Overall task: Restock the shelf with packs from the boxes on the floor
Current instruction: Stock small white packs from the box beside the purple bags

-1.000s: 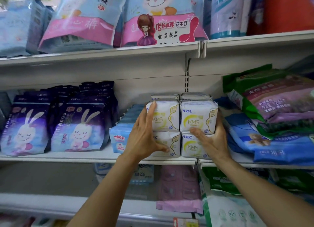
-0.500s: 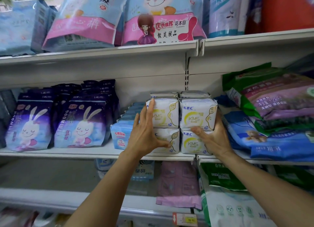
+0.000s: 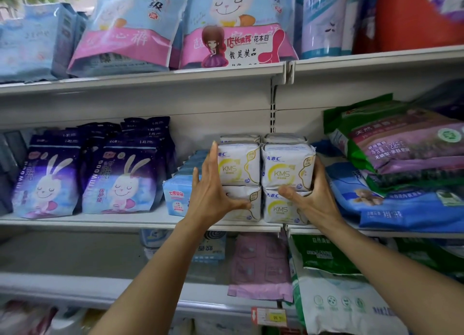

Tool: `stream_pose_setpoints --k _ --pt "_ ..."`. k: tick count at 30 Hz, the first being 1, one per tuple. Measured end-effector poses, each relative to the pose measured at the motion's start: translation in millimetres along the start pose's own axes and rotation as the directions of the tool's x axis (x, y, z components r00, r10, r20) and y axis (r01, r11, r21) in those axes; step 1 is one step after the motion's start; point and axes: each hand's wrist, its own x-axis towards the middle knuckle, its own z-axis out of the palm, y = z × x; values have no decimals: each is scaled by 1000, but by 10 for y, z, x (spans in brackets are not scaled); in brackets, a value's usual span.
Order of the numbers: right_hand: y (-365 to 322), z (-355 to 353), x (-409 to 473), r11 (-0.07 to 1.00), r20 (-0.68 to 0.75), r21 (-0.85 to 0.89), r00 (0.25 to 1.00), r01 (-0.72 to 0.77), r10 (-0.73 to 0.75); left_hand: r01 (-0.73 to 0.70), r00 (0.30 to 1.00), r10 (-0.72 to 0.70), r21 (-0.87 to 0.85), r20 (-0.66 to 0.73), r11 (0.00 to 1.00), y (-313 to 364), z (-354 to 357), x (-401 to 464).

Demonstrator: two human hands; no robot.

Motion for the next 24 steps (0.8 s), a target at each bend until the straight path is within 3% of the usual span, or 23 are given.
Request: stream_pose_setpoints --k 6,11,20,24 --pt "29 -104 -72 992 -15 -119 999 -37 36 -22 998 23 4 -52 1000 47 -31 -84" --pt "-85 -174 -149 964 -92 -264 994 41 -67 9 990 -15 -42 -137 999 186 -15 -163" --pt "-176 -255 -258 918 -192 -353 945 184 -263 174 920 -226 -184 -321 967 -18 -61 -596" --pt "-183 -182 -335 915 -217 -356 936 188 -277 258 906 -298 -167 -300 952 -197 -174 -739"
